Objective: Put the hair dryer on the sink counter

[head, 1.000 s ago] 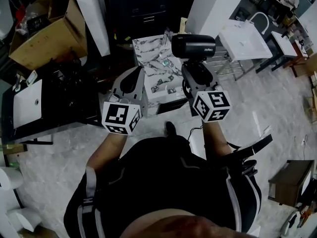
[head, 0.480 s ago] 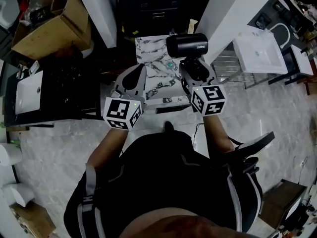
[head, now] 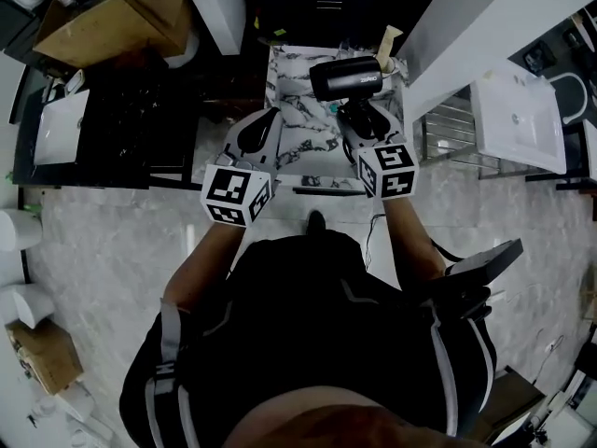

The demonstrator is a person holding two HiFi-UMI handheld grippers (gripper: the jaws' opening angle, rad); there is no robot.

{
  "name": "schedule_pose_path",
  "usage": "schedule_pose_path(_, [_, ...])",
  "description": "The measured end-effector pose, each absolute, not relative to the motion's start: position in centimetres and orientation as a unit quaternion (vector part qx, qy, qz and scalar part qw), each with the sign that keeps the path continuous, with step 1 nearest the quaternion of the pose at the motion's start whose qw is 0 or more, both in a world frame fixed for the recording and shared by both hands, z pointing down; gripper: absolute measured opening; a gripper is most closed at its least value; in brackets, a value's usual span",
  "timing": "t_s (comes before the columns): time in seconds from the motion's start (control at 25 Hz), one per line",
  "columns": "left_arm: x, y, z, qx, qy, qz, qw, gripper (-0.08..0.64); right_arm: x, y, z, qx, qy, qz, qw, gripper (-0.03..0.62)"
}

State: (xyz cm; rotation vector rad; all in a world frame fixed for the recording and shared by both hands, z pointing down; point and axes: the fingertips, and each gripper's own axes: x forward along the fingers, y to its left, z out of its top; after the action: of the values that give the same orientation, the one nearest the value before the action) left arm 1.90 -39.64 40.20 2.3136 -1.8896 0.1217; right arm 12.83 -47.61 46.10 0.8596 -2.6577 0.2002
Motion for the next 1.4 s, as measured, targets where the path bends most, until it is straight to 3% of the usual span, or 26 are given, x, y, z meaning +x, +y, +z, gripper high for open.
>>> schedule_pose_path(1.4, [1.9, -40.9, 55.9, 0.696, -0.678, 0.092, 0.216, 0.002, 6.8, -51.4, 73.2, 0.113, -0.895, 0.098, 0.420, 0.229])
